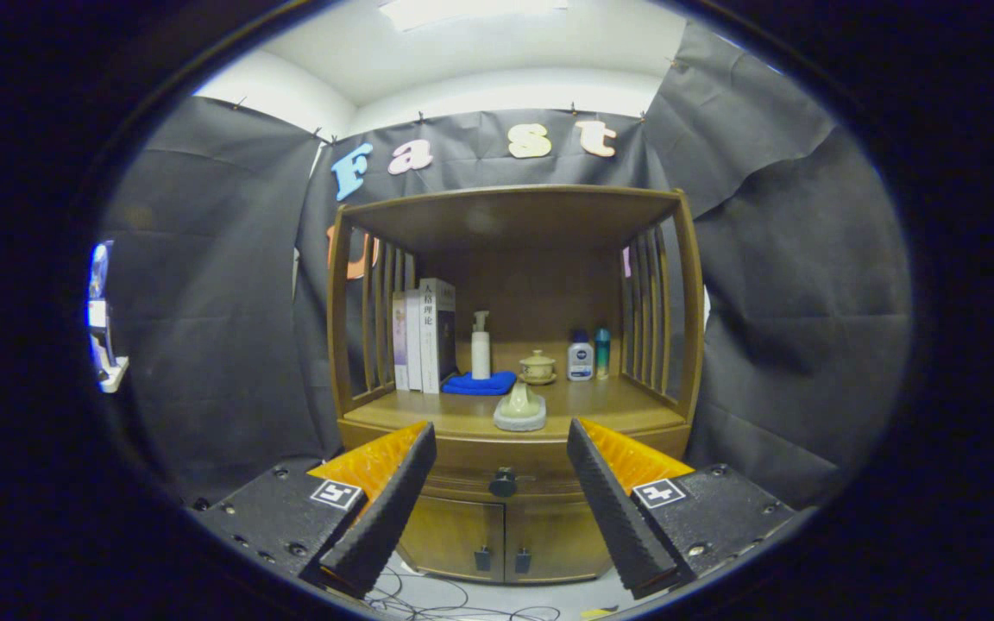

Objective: Pull open the drawer, take out the items inside it, and place them on the countertop above the cabinet.

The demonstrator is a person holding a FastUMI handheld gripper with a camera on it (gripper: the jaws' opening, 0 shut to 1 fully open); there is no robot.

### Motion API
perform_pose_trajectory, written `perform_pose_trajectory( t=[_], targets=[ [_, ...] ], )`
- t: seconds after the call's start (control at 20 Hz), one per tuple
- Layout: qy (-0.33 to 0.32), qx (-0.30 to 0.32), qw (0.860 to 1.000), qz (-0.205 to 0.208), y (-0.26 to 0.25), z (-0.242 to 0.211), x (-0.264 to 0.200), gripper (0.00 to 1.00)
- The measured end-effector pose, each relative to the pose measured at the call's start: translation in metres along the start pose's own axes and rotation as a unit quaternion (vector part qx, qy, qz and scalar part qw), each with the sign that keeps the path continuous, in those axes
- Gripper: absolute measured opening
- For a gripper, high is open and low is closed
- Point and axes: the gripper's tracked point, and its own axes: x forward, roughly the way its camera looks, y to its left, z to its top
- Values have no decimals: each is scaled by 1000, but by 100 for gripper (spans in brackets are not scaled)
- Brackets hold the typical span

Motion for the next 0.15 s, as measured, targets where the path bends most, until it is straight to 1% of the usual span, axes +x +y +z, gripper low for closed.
perform_pose_trajectory(
  t=[0.05,0.15],
  targets=[
    [-3,6,1000,-3,-1,-1,-5,99],
    [-9,3,1000,4,4,-1,-15,99]
  ],
)
